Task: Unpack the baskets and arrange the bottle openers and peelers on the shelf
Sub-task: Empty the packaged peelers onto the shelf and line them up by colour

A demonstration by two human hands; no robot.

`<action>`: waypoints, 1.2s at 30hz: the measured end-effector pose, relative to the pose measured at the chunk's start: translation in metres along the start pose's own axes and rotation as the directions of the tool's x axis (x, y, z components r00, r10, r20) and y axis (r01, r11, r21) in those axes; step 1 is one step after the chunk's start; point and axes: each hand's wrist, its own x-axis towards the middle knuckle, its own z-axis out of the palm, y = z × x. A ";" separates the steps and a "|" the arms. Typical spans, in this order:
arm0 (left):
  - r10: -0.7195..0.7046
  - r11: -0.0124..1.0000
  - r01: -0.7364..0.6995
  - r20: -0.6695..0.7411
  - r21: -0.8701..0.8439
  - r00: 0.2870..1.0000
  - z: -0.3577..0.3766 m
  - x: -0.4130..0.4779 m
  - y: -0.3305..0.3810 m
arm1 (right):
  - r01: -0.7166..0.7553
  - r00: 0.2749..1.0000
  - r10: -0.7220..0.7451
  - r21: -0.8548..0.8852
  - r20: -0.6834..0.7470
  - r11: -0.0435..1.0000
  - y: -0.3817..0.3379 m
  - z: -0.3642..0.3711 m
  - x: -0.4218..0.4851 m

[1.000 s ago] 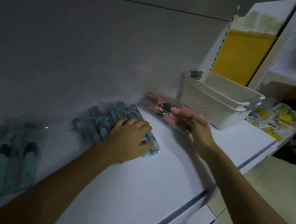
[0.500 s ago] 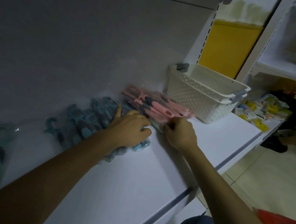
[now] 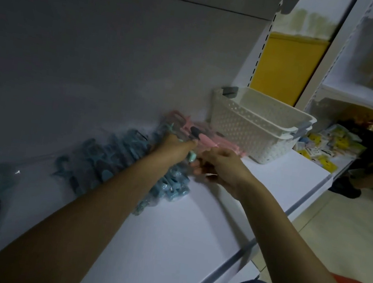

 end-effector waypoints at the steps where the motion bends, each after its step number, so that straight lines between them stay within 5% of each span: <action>1: -0.031 0.996 0.030 -0.012 -0.081 0.999 0.000 0.001 0.003 | 0.002 1.000 -0.003 -0.055 -0.019 0.998 -0.001 0.000 0.001; 6: -0.120 0.890 0.106 -0.004 -0.443 0.993 -0.020 -0.002 0.001 | 0.000 0.983 -0.013 -0.070 -0.183 0.998 -0.002 -0.011 0.013; 14: -0.147 0.948 0.129 -0.041 -0.290 0.988 -0.061 -0.015 -0.024 | 0.012 0.988 -0.024 -0.080 -0.152 0.997 -0.003 0.009 0.029; 19: -0.148 0.892 0.145 0.025 -0.429 0.989 -0.073 -0.039 -0.038 | 0.129 0.991 -0.129 0.001 0.020 0.992 -0.020 0.060 0.021; 24: 0.141 0.872 -0.107 0.035 -0.478 0.989 -0.091 -0.063 -0.047 | 0.064 0.905 -0.190 0.320 0.381 0.945 -0.039 0.097 -0.004; 30: 0.261 0.873 -0.226 0.021 -0.433 0.965 -0.106 -0.083 -0.058 | 0.197 0.877 -0.286 0.254 0.387 0.947 -0.046 0.118 -0.026; 36: 0.082 0.951 -0.125 -0.159 -0.284 0.984 -0.156 -0.121 -0.078 | 0.230 0.875 -0.251 0.101 0.414 0.968 -0.057 0.188 -0.032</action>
